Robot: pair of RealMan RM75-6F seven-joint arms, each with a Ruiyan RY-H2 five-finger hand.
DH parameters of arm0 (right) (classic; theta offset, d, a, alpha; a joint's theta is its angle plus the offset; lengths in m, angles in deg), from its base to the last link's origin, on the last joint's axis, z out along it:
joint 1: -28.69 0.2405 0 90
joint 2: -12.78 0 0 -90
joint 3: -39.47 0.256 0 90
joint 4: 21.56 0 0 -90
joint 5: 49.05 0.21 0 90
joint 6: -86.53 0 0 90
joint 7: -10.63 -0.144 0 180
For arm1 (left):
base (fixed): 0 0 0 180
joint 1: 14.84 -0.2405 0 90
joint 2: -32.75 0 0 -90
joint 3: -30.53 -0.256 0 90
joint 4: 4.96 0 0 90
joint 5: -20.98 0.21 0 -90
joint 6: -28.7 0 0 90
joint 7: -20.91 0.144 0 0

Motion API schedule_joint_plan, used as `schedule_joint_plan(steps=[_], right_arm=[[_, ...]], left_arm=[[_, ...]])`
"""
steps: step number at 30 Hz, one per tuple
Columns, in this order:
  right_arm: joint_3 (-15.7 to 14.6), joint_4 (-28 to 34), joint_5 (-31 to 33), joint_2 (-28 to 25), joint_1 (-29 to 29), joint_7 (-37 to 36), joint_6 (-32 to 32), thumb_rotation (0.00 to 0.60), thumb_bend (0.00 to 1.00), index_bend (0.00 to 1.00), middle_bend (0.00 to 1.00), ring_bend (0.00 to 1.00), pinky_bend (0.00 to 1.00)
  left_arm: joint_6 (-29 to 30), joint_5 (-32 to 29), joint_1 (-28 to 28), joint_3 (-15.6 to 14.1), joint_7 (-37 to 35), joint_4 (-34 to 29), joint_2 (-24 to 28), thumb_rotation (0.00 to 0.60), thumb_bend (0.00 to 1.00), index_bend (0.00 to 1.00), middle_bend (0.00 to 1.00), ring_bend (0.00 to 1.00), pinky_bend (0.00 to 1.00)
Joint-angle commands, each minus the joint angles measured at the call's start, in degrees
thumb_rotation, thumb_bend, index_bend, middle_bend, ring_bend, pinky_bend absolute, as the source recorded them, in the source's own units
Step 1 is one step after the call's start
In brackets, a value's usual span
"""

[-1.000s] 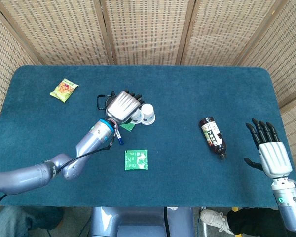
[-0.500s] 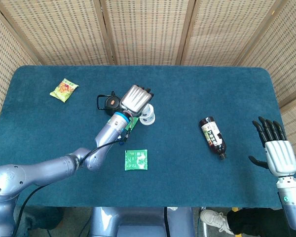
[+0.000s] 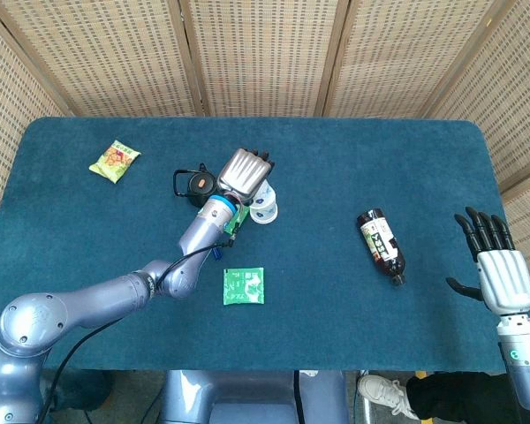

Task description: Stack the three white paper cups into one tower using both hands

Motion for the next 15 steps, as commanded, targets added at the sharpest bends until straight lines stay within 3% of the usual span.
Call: schedule_joint_plan(steps=[1, 7, 12, 13, 15], right_arm=[[0.09, -0.06, 0.19, 0.01, -0.02, -0.09, 0.43, 0.600, 0.00, 0.00, 0.00, 0.00, 0.00], [0.20, -0.01, 0.01, 0.11, -0.07, 0.17, 0.66, 0.600, 0.00, 0.00, 0.00, 0.00, 0.00], [0.03, 0.67, -1.06, 0.12, -0.25, 0.66, 0.23, 0.600, 0.00, 0.00, 0.00, 0.00, 0.00], [-0.04, 0.84, -1.33, 0.11, -0.36, 0.75, 0.02, 0.600, 0.00, 0.00, 0.00, 0.00, 0.00], [-0.07, 0.99, -1.61, 0.10, -0.41, 0.85, -0.10, 0.600, 0.00, 0.00, 0.00, 0.00, 0.00]], left_arm=[[-2.03, -1.26, 0.52, 0.41, -2.59, -0.54, 0.52, 0.600, 0.00, 0.01, 0.00, 0.00, 0.16], [-1.09, 3.60, -1.18, 0.50, -8.29, -3.58, 2.64, 0.600, 0.00, 0.00, 0.00, 0.00, 0.09], [3.58, 8.89, -5.93, -0.72, -13.28, -11.12, 7.68, 0.600, 0.00, 0.00, 0.00, 0.00, 0.07], [3.79, 9.51, -7.23, -0.80, -15.23, -13.31, 8.99, 0.600, 0.03, 0.00, 0.00, 0.00, 0.08], [3.81, 10.34, -8.82, -0.78, -18.05, -15.76, 10.47, 0.600, 0.29, 0.03, 0.00, 0.00, 0.14]])
